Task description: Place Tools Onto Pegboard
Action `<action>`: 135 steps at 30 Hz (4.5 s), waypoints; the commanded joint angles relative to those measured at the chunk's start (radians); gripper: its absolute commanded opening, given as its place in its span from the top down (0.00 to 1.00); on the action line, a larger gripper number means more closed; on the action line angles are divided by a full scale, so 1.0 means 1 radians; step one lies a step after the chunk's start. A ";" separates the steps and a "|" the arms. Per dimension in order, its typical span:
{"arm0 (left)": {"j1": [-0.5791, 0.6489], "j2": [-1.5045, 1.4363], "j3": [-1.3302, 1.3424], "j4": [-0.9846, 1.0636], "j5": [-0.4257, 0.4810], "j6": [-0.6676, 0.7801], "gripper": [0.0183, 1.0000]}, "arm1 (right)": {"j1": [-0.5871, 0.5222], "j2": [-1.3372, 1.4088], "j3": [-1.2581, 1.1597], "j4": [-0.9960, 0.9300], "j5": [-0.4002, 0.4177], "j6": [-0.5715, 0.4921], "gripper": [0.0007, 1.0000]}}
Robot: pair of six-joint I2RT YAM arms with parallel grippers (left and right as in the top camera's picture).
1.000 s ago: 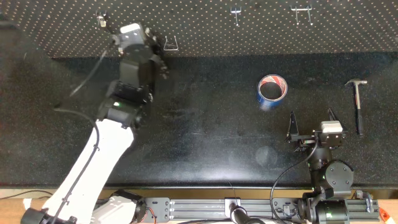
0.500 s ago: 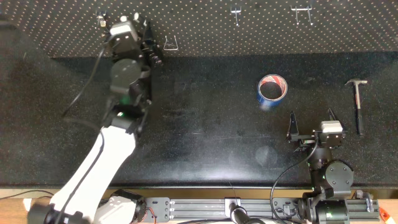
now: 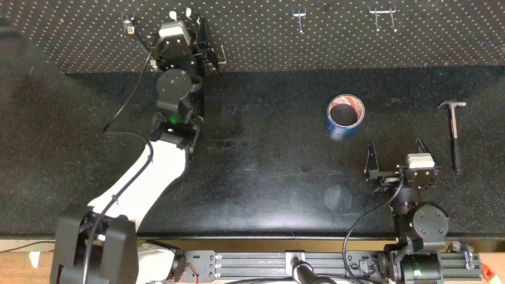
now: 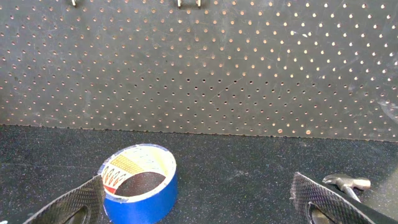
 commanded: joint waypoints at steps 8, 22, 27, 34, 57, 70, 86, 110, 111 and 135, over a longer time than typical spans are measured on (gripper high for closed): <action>-0.008 0.072 0.007 0.027 0.066 0.019 0.99 | 0.004 -0.007 -0.002 -0.006 -0.009 -0.011 0.02; -0.012 0.109 0.007 0.032 0.072 0.019 0.86 | 0.004 -0.007 -0.002 -0.006 -0.009 -0.011 0.03; -0.012 0.116 0.007 0.032 0.072 0.019 0.76 | 0.004 -0.007 -0.002 -0.006 -0.009 -0.011 0.02; -0.012 0.116 0.007 0.029 0.072 0.019 0.35 | 0.004 -0.007 -0.002 -0.006 -0.009 -0.011 0.02; 0.092 -0.521 -0.412 -0.294 0.166 0.016 0.00 | 0.004 -0.007 -0.002 -0.006 -0.009 -0.011 0.02; 0.240 -1.165 -0.801 -0.392 0.171 0.016 0.00 | 0.004 -0.007 -0.002 -0.006 -0.009 -0.011 0.02; 0.253 -1.524 -0.801 -0.790 0.166 0.139 0.00 | 0.004 -0.007 -0.002 -0.006 -0.009 -0.011 0.02; 0.253 -1.522 -0.801 -0.792 0.191 0.139 0.00 | 0.004 -0.007 -0.002 -0.006 -0.009 -0.011 0.02; 0.253 -1.522 -0.801 -0.792 0.191 0.139 0.00 | 0.004 -0.007 -0.002 -0.006 -0.009 -0.011 0.02; 0.253 -1.522 -0.801 -0.792 0.191 0.139 0.00 | 0.230 0.589 0.241 0.299 -0.095 0.233 0.02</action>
